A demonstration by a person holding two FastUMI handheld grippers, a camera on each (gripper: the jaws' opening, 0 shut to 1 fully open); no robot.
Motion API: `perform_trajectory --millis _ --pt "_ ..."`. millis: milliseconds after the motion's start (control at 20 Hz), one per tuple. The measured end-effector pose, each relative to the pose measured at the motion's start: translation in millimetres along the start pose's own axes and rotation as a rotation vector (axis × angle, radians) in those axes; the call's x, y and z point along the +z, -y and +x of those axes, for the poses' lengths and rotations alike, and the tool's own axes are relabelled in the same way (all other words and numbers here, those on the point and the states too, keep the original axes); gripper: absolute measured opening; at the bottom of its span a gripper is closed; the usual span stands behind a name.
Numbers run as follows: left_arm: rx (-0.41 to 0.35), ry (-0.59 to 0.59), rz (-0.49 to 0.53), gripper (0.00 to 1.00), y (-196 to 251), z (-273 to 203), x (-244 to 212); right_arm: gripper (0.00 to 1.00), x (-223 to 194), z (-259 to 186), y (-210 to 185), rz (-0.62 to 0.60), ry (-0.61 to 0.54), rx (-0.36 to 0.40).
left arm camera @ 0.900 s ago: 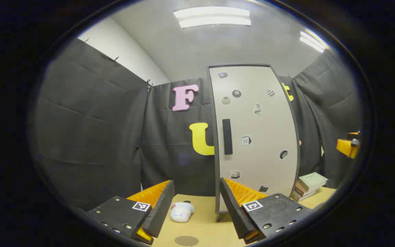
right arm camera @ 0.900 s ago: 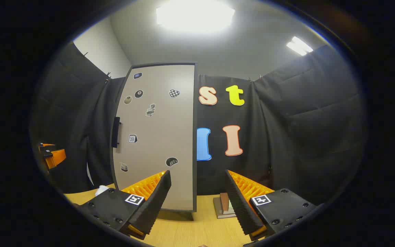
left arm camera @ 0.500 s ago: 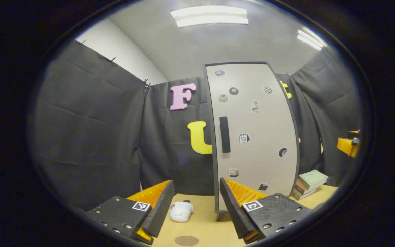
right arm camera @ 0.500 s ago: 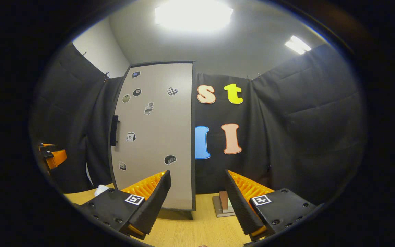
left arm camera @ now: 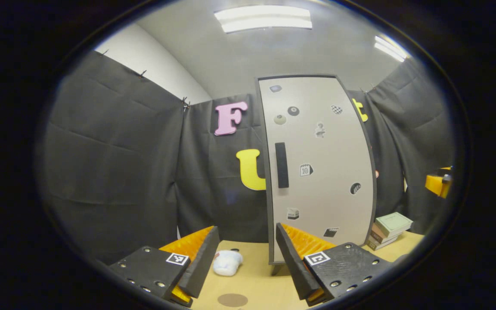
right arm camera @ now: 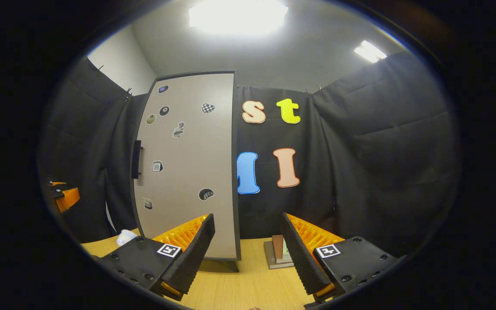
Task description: Open the cabinet door with the right hand, grasp the bottle in the cabinet with the left hand and place it on the coaster, then close the cabinet door with the right hand.
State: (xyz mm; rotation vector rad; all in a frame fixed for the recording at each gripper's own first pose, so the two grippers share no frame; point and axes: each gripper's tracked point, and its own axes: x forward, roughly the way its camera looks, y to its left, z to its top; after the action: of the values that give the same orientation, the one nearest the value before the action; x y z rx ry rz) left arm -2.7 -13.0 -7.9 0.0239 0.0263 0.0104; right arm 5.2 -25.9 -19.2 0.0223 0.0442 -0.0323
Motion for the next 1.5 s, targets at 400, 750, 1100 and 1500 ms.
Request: perform_trajectory --millis 400,750,1100,1500 --pt "0.051 -0.006 -0.007 0.82 5.2 -5.0 -0.3 0.98 2.7 15.6 1.3 -0.002 -0.006 0.051" --pt "0.159 -0.037 0.039 0.82 -28.5 -19.3 -8.5 0.96 25.3 46.9 -40.0 0.037 0.014 0.173" --pt "0.213 -0.051 0.047 0.8 -85.8 -9.4 -18.0 0.94 61.8 83.0 -114.4 0.034 0.049 0.24" --pt "0.254 -0.063 0.04 0.8 -158.2 6.9 -34.9 0.96 94.9 110.3 -216.0 0.059 0.056 0.33"
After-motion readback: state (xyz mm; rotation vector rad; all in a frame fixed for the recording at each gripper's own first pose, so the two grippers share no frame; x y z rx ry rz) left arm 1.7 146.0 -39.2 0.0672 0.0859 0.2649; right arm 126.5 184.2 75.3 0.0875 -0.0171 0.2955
